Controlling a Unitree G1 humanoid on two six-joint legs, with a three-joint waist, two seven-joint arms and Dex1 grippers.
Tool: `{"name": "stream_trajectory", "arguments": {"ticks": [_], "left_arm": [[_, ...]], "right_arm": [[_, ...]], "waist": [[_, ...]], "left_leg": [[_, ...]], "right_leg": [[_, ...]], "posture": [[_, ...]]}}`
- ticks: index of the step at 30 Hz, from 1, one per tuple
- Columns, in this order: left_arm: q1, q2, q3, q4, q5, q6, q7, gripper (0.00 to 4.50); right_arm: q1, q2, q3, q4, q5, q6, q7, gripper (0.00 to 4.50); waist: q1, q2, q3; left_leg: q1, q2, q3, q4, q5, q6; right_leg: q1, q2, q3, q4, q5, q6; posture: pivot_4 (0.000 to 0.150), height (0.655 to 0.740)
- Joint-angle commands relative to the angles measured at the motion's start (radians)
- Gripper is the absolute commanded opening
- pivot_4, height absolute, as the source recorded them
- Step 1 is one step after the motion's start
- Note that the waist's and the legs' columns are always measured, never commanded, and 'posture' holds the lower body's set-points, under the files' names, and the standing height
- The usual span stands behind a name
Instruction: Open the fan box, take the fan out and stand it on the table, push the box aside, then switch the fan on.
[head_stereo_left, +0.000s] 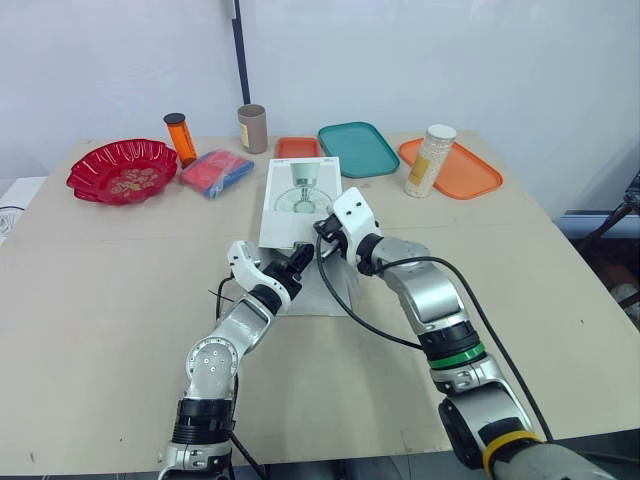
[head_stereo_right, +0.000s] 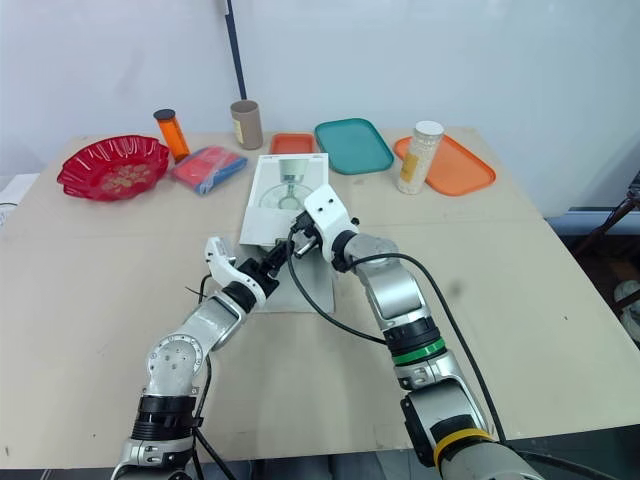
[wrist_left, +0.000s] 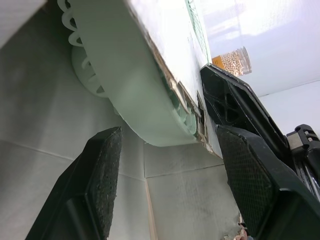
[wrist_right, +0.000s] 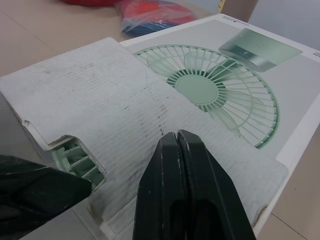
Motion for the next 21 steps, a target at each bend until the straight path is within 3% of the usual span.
{"name": "stream_trajectory", "arguments": {"ticks": [1, 15, 20, 21], "left_arm": [[0.031, -0.095, 0.001, -0.016, 0.001, -0.026, 0.004, 3.17], [0.054, -0.090, -0.009, -0.032, 0.003, -0.038, 0.017, 3.17], [0.057, -0.090, -0.017, -0.030, -0.003, -0.027, 0.010, 1.73], [0.057, -0.089, -0.017, -0.031, -0.004, -0.026, 0.009, 1.73]], "right_arm": [[0.025, 0.004, 0.035, 0.040, -0.009, 0.031, 0.011, 0.00], [0.009, 0.009, 0.037, 0.062, -0.010, 0.020, 0.014, 0.00], [0.009, 0.010, 0.036, 0.061, -0.010, 0.021, 0.013, 0.00], [0.010, 0.010, 0.036, 0.061, -0.010, 0.021, 0.013, 0.00]], "waist": [[0.000, 0.000, 0.000], [-0.001, 0.000, 0.000], [-0.001, 0.000, 0.000], [-0.001, 0.000, 0.000]], "left_leg": [[0.000, 0.000, 0.000, 0.000, 0.000, 0.000], [0.000, 0.000, 0.000, 0.000, 0.000, 0.000], [0.000, 0.000, 0.000, 0.000, 0.000, 0.000], [0.000, 0.000, 0.000, 0.000, 0.000, 0.000]], "right_leg": [[0.000, 0.000, 0.000, 0.000, 0.000, 0.000], [0.000, 0.000, 0.000, 0.000, 0.000, 0.000], [0.000, 0.000, 0.000, 0.000, 0.000, 0.000], [0.000, 0.000, 0.000, 0.000, 0.000, 0.000]], "posture": [[0.150, 0.7400], [0.150, 0.7400], [0.150, 0.7400], [0.150, 0.7400]]}}
